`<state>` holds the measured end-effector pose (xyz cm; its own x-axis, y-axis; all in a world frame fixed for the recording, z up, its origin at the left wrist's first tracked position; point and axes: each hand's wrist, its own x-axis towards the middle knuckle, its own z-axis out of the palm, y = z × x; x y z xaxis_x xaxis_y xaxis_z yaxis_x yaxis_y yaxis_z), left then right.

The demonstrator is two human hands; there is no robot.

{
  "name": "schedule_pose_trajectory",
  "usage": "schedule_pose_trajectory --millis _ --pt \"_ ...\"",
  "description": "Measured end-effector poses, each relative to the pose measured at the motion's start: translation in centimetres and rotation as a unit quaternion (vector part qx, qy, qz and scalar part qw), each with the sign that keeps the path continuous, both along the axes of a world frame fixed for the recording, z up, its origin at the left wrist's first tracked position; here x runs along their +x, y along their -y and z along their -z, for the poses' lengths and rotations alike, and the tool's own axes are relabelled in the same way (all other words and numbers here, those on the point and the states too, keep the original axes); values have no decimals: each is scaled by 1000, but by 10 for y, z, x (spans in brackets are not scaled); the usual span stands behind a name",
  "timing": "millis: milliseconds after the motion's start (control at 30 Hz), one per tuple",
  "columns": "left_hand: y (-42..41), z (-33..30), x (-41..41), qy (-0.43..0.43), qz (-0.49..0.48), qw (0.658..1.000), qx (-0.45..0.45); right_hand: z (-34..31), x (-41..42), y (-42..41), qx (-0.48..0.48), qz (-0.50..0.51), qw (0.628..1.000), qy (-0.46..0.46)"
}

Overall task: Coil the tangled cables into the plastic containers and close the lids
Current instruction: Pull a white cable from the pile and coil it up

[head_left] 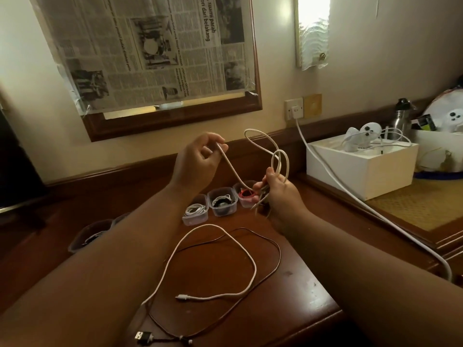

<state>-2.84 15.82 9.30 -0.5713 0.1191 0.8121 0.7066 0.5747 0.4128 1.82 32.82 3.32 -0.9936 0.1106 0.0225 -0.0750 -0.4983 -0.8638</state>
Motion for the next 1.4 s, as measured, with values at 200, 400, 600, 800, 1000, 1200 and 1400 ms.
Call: schedule_pose_trajectory --millis 200,400,600,800,1000,1200,1400 --pt "39 -4 9 -144 -161 968 -126 -23 -5 -21 -162 -46 986 14" --pt "103 -6 25 172 -246 947 -117 -46 -4 -46 -159 56 986 16" --pt "130 12 54 450 -209 868 23 -36 16 -45 70 94 993 20" --pt "157 6 79 447 -180 855 192 -18 29 -36 427 80 900 -30" --pt "157 -11 93 414 27 823 389 -10 51 -26 608 -119 785 12" --pt "113 -39 124 397 143 820 387 -12 102 7 639 -468 609 44" --pt "74 -47 155 411 209 820 340 -3 131 38 730 -532 429 12"
